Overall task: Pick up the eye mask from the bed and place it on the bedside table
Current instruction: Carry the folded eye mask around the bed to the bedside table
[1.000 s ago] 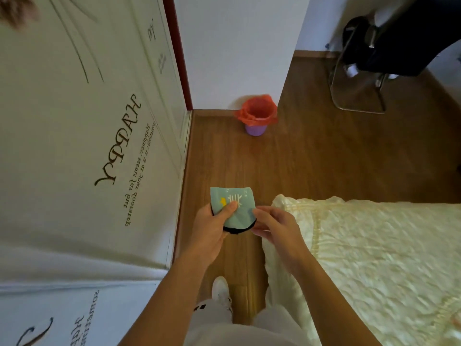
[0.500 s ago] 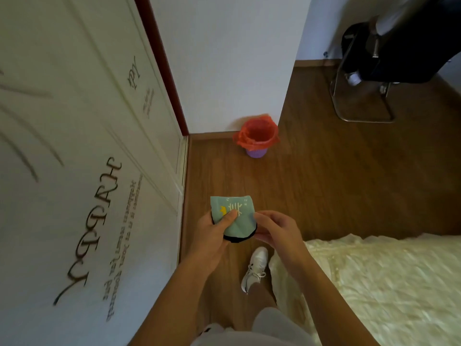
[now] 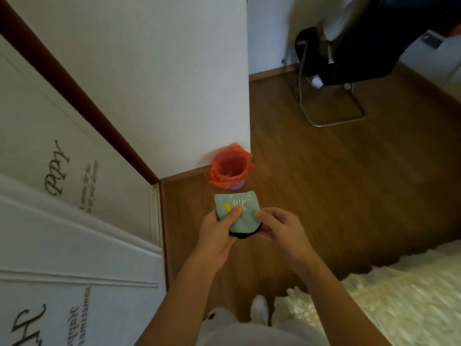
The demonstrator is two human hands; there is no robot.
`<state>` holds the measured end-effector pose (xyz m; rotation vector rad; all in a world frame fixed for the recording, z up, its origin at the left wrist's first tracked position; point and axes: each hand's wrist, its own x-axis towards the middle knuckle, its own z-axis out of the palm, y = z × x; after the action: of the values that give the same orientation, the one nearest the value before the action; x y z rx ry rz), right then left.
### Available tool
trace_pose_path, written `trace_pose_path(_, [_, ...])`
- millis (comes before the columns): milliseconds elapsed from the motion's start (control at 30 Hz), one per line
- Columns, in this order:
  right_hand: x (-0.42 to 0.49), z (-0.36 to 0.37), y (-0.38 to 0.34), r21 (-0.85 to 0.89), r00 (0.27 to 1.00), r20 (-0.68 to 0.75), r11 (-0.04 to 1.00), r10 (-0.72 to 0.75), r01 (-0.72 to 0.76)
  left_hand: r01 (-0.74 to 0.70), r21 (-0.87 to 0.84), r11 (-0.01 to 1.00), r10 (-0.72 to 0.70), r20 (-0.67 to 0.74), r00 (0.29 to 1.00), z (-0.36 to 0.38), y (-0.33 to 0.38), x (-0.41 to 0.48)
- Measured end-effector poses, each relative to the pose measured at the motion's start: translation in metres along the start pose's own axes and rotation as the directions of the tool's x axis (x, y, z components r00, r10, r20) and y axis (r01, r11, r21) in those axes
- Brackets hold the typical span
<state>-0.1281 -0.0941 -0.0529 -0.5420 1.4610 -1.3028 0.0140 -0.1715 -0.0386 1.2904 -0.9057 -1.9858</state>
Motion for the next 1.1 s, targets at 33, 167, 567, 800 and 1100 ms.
trace_pose_path(33, [0.01,-0.005,-0.006,0.001,1.0,-0.009,1.0,-0.001,0.001,0.003,0.001,1.0,-0.003,0.014,1.0,0.009,0.006,0.01])
trace_pose_path(167, [0.046,-0.023,-0.027,0.004,0.998,-0.055,1.0,-0.001,0.001,0.02,0.023,1.0,-0.021,0.044,0.999,0.042,0.027,0.049])
trace_pose_path(567, [0.2,-0.106,-0.092,0.067,0.955,-0.293,0.998,0.039,-0.02,0.137,0.122,0.983,-0.159,0.193,0.968,0.156,0.08,0.229])
trace_pose_path(800, [0.277,-0.163,-0.139,0.13,0.863,-0.501,0.991,0.061,0.006,0.232,0.239,0.943,-0.305,0.346,0.887,0.25,0.116,0.341])
trace_pose_path(1100, [0.277,-0.267,-0.161,0.2,0.652,-0.754,0.973,0.079,0.114,0.213,0.515,0.83,-0.492,0.499,0.713,0.399,0.092,0.38])
